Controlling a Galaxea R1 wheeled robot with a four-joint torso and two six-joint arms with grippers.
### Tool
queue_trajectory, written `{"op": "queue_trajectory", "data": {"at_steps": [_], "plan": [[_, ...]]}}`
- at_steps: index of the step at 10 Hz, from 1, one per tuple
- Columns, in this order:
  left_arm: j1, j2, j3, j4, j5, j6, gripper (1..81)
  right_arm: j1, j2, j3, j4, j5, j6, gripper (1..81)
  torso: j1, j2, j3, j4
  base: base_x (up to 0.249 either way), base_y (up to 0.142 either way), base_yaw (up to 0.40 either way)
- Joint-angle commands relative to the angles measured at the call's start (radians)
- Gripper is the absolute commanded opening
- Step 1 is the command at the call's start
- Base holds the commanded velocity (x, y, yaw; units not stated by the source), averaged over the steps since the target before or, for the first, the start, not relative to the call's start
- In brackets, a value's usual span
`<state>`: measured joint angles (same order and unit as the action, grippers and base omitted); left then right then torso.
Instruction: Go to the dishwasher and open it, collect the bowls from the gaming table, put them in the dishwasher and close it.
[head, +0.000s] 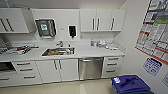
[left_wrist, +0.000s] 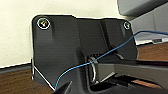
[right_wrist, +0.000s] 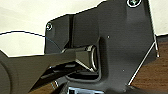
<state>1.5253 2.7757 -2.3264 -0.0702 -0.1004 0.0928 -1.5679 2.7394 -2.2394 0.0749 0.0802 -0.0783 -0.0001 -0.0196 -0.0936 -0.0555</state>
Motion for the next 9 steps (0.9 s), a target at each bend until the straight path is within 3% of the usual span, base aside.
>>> {"op": "queue_trajectory", "data": {"at_steps": [1,9], "plan": [[-0.038,-0.017,0.01,0.01,0.057,0.002,81.1,0.036,-0.019,0.011,-0.01,-0.059,-0.003,81.1,0.0,0.0,0.0,0.0,0.133,0.0,0.0],[-0.037,-0.017,0.01,0.01,0.056,0.002,81.1,0.036,-0.019,0.011,-0.01,-0.059,-0.005,81.1,0.0,0.0,0.0,0.0,0.133,0.0,0.0]]}}
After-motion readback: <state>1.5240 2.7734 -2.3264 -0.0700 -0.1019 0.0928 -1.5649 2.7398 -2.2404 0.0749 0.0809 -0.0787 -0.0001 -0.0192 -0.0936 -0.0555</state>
